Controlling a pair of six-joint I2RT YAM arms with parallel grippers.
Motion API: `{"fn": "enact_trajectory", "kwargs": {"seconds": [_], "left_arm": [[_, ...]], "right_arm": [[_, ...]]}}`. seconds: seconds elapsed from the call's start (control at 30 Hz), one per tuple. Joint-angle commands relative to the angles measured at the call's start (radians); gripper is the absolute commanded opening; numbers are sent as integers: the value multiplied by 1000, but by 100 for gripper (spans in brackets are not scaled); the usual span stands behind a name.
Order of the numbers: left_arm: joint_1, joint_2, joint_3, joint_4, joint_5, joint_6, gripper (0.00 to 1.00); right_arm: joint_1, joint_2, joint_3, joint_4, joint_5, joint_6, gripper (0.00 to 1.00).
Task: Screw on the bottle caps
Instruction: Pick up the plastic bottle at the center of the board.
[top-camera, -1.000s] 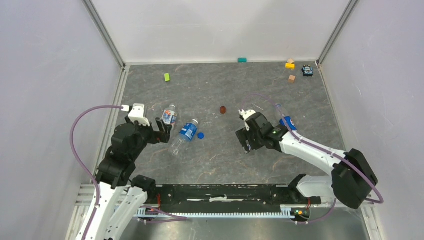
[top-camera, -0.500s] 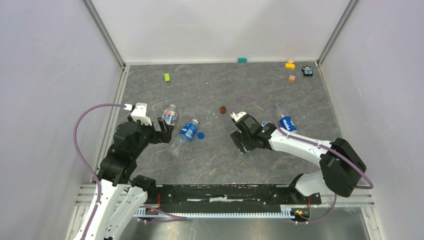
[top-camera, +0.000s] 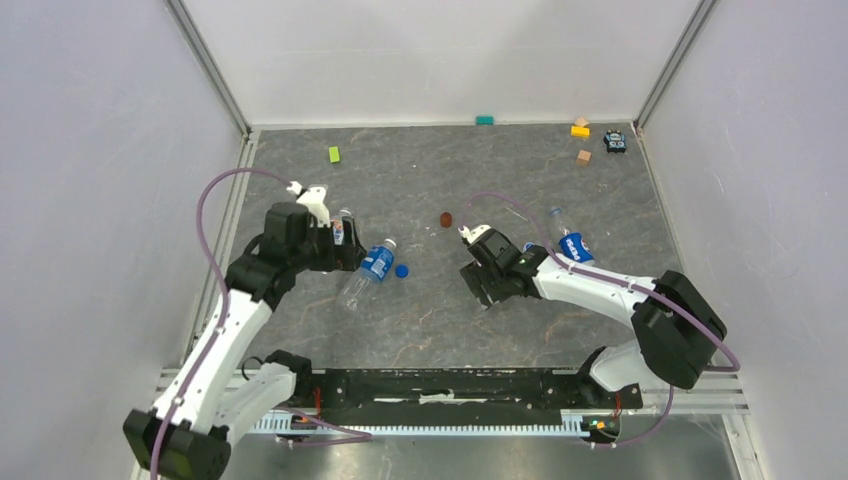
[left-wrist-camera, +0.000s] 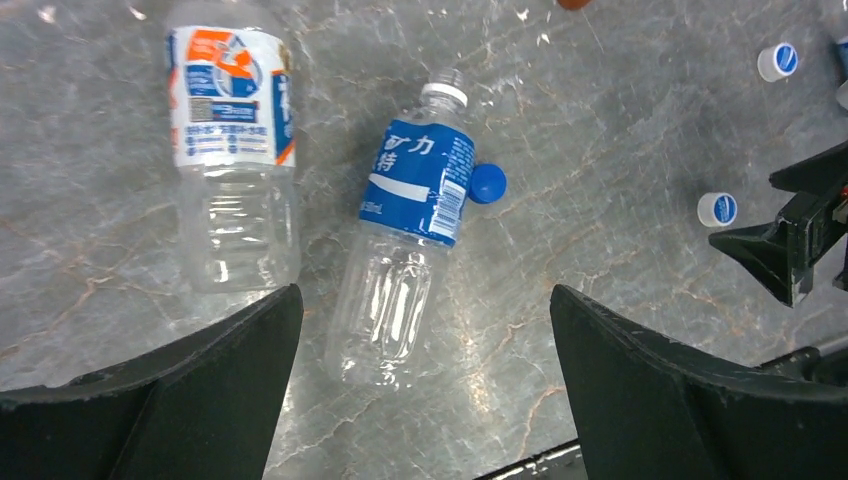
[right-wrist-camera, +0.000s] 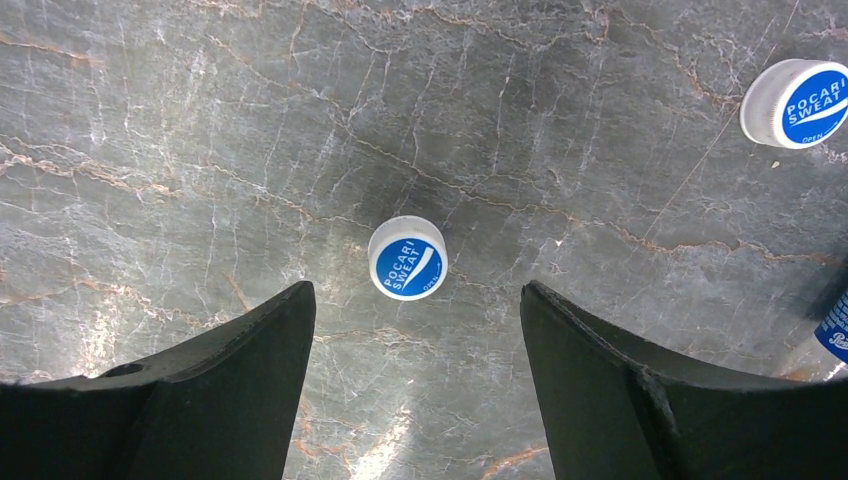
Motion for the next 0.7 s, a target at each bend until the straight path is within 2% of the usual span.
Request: {"fn": "enact_trajectory", "kwargs": {"seconds": [0.0, 0.3, 0.5, 0.67], "left_arm": [[-17, 123, 93, -50, 105, -41, 100], [-155, 429, 198, -100, -54, 4, 100], [-176, 606, 259, -116, -171, 7, 100], [-189, 705, 291, -98, -187, -19, 98]], "right_arm": [[6, -19, 31, 10, 19, -3, 81], [6, -54, 8, 22, 24, -4, 81], [6, -59, 11, 25, 32, -7, 81], [6, -58, 4, 33, 31, -7, 82]]}}
